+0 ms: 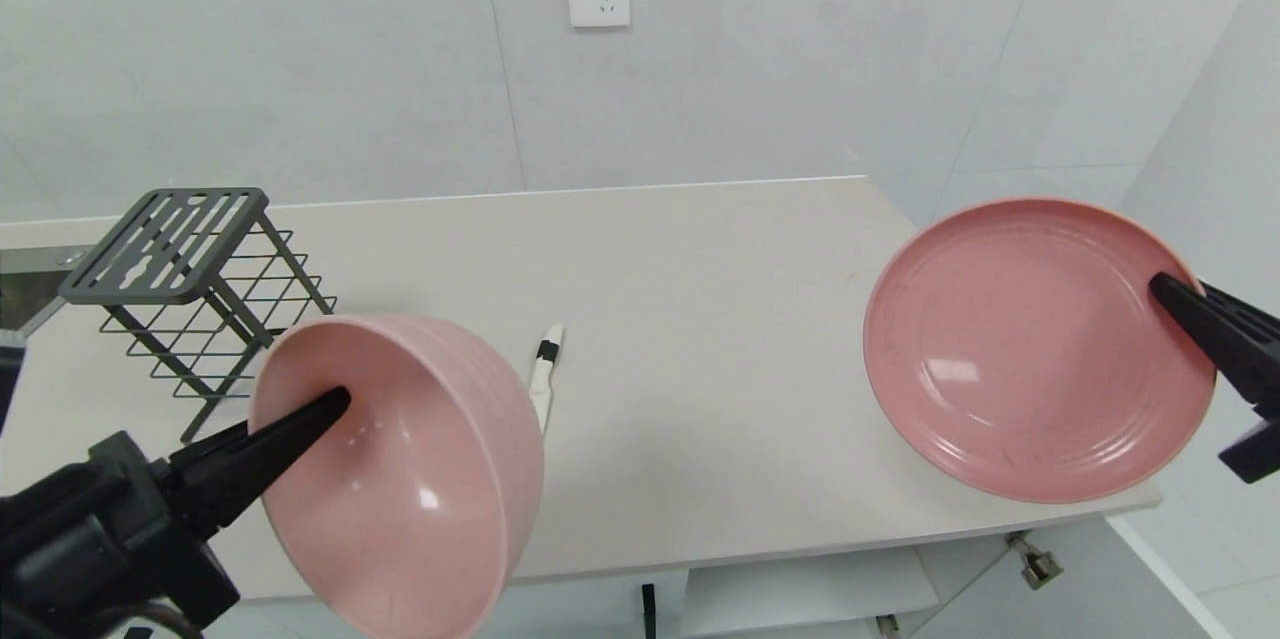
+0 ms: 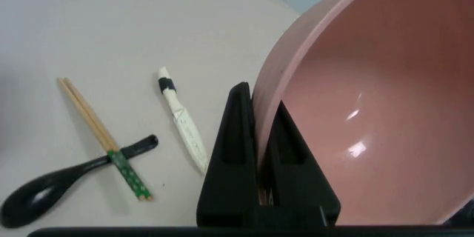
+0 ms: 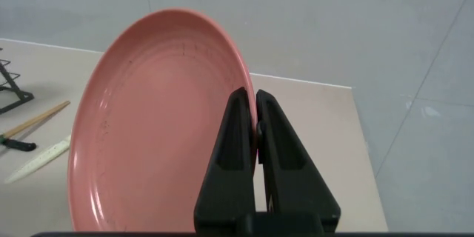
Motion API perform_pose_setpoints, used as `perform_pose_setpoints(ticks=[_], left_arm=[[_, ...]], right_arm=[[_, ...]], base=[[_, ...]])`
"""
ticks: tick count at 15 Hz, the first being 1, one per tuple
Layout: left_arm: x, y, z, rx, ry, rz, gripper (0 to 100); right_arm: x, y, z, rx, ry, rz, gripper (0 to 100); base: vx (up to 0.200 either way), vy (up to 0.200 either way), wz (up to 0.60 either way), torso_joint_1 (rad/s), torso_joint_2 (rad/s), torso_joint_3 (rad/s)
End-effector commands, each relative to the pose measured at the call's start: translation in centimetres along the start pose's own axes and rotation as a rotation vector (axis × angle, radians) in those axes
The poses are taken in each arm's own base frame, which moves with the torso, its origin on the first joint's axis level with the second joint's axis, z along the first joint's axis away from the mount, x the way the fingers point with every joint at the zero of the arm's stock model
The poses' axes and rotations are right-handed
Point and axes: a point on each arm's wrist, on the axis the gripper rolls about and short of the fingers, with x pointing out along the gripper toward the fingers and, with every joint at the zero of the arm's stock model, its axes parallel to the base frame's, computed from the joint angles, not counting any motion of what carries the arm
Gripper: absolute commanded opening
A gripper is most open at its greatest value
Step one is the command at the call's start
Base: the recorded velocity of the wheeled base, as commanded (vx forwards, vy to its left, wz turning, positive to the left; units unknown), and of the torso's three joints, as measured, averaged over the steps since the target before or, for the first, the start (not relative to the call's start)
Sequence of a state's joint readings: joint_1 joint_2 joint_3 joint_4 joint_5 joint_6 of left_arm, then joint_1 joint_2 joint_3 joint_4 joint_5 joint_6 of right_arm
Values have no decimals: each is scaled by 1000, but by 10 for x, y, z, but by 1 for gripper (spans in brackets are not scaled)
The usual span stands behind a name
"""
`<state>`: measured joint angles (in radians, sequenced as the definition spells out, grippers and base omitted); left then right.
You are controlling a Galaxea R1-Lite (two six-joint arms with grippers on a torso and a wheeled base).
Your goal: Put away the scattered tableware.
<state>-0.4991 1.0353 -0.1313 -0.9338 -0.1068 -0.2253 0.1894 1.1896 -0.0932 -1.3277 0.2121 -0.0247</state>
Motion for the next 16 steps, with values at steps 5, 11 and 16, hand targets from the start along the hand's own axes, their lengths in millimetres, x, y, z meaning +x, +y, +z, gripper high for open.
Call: perform_pose_setpoints(ticks=[5,11,16], left_arm=[[3,8,17,137,-84,187,0],[27,15,-1,303,1,188,0],[44,18,-26,292,-27,157,0]], right_arm=[[-11,5,-9,-144,38,19,0],[-2,15,1,41,-72,106,0],[2,26,-1,126,-103,184,0]], base=[[0,0,0,0,0,0],[0,0,0,0,0,0],[0,0,0,0,0,0]])
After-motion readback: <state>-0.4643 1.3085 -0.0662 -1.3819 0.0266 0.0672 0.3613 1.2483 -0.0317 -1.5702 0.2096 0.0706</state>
